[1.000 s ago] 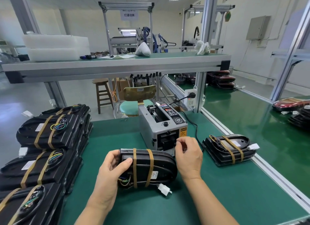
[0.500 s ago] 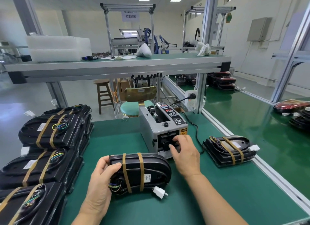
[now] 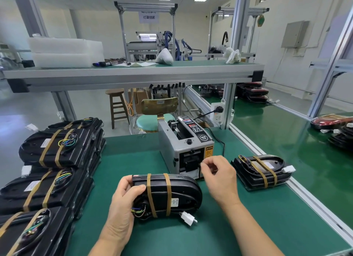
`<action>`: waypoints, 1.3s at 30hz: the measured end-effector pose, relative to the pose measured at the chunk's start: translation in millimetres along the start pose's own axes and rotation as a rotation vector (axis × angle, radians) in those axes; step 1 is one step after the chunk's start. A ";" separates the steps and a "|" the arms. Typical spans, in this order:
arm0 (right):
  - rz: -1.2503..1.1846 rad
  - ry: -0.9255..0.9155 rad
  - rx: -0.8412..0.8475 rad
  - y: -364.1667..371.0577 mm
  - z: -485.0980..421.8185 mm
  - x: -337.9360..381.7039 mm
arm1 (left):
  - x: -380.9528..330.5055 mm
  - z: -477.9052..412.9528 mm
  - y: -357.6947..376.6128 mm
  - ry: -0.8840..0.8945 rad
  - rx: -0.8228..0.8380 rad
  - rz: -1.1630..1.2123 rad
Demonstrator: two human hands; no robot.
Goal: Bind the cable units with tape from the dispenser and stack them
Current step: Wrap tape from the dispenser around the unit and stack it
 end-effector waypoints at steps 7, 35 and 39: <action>-0.668 0.325 0.407 -28.4 0.5 57.3 | 1.4 3.1 15.2 0.054 0.011 -0.071; -0.286 0.134 0.781 36.0 1.9 108.7 | -19.6 7.2 14.3 0.052 0.012 0.155; -0.266 0.129 0.779 37.4 0.6 107.8 | -28.1 4.6 17.2 0.092 -0.049 0.118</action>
Point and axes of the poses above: each hand's wrist, its own z-axis away from the middle knuckle, its own y-axis out of the palm, x = y × z, the point moved 1 cm from there along -z, towards the middle knuckle, and after that the axes turned 5 degrees about -x, right-handed, at the moved point
